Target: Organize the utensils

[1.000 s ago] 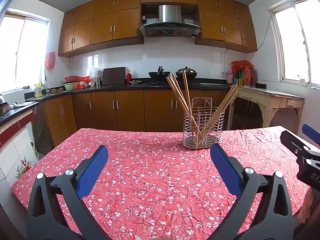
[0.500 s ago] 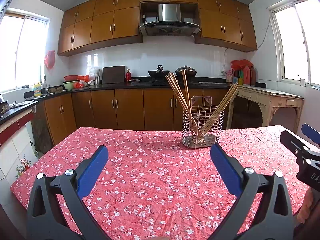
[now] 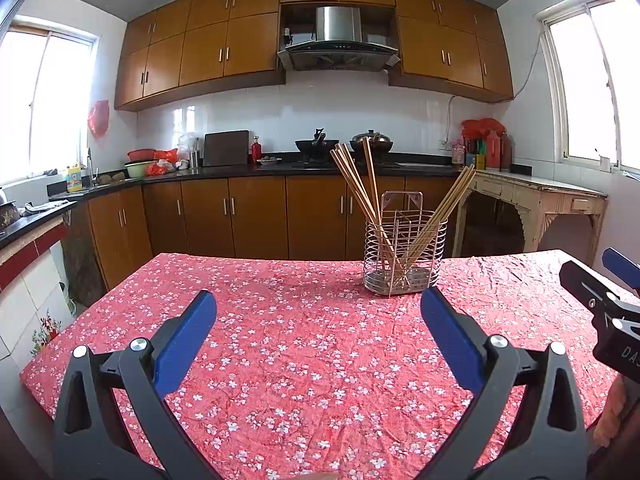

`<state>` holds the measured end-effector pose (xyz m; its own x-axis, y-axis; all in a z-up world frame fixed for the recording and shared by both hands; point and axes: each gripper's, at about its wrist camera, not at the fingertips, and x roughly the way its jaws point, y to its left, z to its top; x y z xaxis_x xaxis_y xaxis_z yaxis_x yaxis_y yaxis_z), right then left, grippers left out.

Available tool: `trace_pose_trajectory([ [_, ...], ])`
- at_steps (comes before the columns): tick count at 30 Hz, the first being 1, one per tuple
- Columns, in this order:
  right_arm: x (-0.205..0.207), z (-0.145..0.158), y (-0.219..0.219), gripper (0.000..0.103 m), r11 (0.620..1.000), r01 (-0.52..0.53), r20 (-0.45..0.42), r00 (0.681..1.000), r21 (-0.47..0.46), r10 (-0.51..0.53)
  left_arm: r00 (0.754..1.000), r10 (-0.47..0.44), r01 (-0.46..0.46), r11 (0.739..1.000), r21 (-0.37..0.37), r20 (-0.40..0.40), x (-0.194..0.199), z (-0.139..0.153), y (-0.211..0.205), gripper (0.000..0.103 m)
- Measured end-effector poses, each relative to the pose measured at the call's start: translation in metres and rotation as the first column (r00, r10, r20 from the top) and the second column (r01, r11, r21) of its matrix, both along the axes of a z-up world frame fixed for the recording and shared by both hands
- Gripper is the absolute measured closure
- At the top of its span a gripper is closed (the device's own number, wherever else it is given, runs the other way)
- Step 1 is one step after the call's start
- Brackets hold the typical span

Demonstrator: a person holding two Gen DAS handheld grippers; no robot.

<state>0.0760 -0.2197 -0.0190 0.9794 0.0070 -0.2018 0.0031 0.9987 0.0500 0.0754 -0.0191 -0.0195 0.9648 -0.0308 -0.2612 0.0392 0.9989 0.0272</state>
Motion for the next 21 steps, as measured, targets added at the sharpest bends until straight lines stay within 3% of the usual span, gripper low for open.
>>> trace_pose_trajectory([
  [21,0.0000,-0.0002,-0.0007,0.004,1.000,0.000,0.002,1.000,0.003,0.000,1.000,-0.013,0.013,1.000,-0.003,-0.011,0.0027,-0.0014,-0.0010,0.002],
])
